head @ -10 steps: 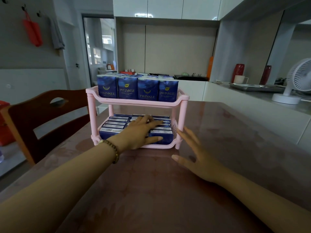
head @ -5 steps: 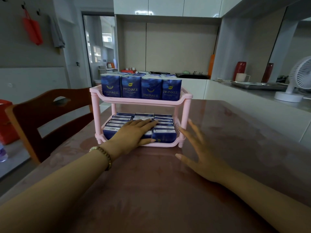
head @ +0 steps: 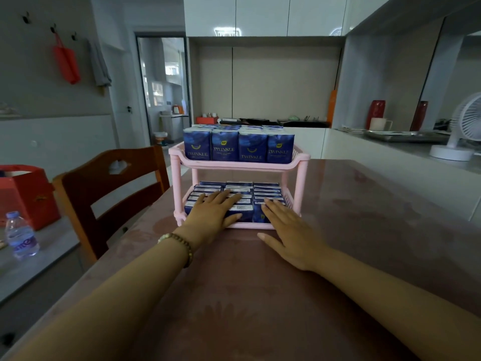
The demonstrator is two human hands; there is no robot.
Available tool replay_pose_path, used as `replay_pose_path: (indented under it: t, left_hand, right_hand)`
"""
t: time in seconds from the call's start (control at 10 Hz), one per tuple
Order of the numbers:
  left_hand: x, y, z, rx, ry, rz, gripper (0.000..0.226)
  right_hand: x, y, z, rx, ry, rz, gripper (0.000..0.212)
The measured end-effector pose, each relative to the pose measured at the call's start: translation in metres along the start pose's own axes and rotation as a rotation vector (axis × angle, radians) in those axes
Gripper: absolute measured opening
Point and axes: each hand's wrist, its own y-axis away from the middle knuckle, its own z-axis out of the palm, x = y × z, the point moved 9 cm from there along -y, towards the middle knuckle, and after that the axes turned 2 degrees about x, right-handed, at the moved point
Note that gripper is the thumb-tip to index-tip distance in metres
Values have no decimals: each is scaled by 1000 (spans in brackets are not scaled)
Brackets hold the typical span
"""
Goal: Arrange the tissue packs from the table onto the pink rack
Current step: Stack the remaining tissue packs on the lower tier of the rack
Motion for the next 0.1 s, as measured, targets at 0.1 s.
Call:
replay_pose_path:
  t: [0.1]
  left_hand:
    - [3, 10, -10, 38, 17, -25, 59]
  right_hand:
    - [-3, 7, -10, 25, -44, 34, 65]
